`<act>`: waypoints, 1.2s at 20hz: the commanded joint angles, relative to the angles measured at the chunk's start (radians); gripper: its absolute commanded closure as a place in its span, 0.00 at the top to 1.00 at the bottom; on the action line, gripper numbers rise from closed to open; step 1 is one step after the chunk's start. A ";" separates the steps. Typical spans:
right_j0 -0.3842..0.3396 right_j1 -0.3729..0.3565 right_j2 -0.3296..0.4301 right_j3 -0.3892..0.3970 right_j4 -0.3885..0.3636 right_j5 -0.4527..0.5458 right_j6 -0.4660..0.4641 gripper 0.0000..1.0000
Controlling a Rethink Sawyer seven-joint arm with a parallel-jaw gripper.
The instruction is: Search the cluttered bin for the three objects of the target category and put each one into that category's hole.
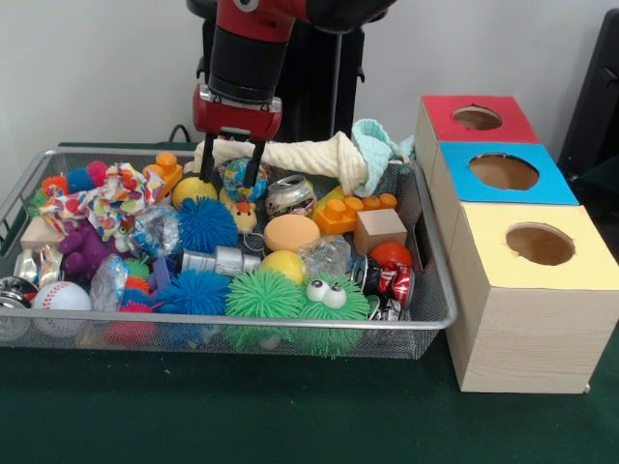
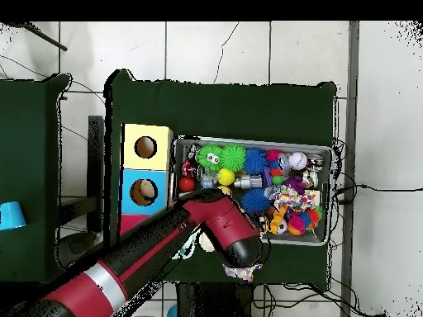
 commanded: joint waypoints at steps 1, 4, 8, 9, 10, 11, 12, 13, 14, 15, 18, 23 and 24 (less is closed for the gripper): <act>-0.025 0.040 0.203 -0.093 0.078 0.051 0.106 1.00; -0.035 0.018 0.212 -0.079 0.087 0.023 0.123 1.00; -0.042 0.000 0.222 -0.070 0.094 0.008 0.133 1.00; -0.042 -0.002 0.223 -0.069 0.094 0.006 0.135 1.00; -0.044 -0.006 0.225 -0.067 0.095 0.005 0.133 1.00; -0.043 -0.006 0.226 -0.068 0.092 0.002 0.139 1.00; -0.044 -0.008 0.227 -0.067 0.091 0.003 0.137 1.00; -0.043 -0.008 0.228 -0.068 0.090 0.003 0.139 1.00; -0.045 -0.010 0.230 -0.067 0.092 0.004 0.136 1.00; -0.046 -0.010 0.232 -0.066 0.093 0.005 0.132 1.00; -0.046 -0.011 0.233 -0.067 0.091 0.005 0.131 1.00; -0.042 -0.009 0.229 -0.074 0.085 0.002 0.139 1.00; -0.043 -0.009 0.230 -0.073 0.086 0.003 0.135 1.00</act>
